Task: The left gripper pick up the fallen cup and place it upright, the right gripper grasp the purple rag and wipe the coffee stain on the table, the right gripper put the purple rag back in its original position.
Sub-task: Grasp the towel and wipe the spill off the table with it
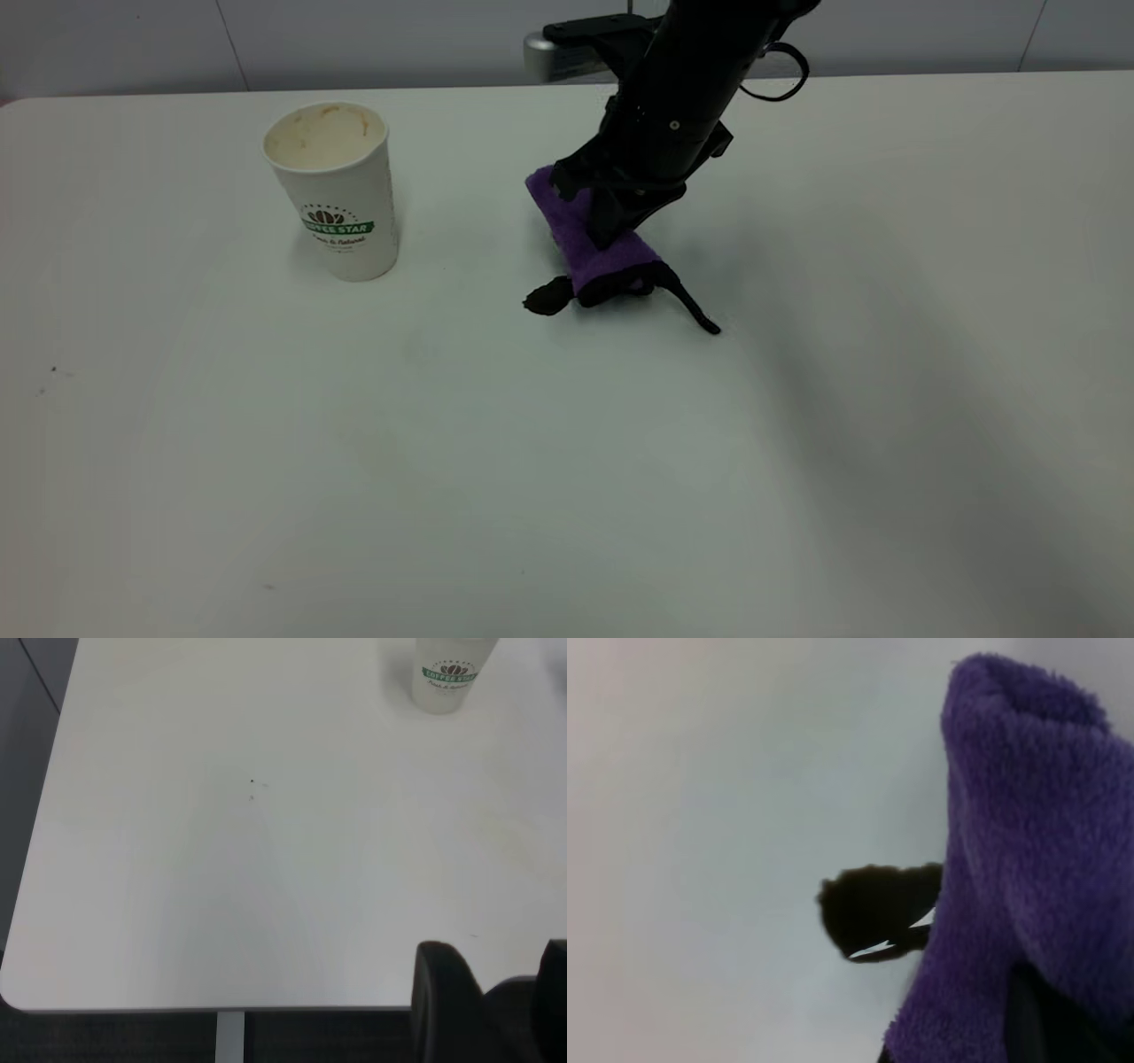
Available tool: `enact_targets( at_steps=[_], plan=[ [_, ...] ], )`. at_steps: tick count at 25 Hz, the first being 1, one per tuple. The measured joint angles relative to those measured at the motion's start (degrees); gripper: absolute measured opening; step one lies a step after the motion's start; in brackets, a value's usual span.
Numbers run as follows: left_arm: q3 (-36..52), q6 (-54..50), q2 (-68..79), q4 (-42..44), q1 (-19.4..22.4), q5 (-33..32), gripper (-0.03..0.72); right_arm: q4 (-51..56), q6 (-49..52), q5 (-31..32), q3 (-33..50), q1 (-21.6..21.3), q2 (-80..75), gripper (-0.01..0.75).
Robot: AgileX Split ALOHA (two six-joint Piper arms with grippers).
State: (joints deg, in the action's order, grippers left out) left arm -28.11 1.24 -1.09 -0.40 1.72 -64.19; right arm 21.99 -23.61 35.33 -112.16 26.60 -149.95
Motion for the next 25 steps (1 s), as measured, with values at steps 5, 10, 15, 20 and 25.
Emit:
enact_targets(
  at_steps=[5, 10, 15, 20, 25],
  plan=[
    [0.0, 0.05, 0.0, 0.0, 0.0, 0.0, 0.275, -3.1, 3.14, -1.92, -0.38, -0.3, -0.46, 0.055],
    [0.0, 0.05, 0.0, 0.0, 0.0, 0.0, 0.275, -1.41, 4.68, -1.86, -0.61, -0.3, -1.86, 0.055],
    [0.0, 0.05, 0.0, 0.0, 0.0, 0.0, 0.275, 4.56, 4.31, -1.34, -0.72, 0.36, -4.56, 0.055],
    [0.0, 0.05, 0.0, 0.0, 0.0, 0.0, 0.275, 11.95, 0.67, -0.66, -0.84, 3.17, -5.15, 0.055],
    [0.0, 0.05, 0.0, 0.0, 0.0, 0.0, 0.275, 14.28, -0.72, -3.81, -0.84, 6.86, -5.28, 0.055]
  ],
)
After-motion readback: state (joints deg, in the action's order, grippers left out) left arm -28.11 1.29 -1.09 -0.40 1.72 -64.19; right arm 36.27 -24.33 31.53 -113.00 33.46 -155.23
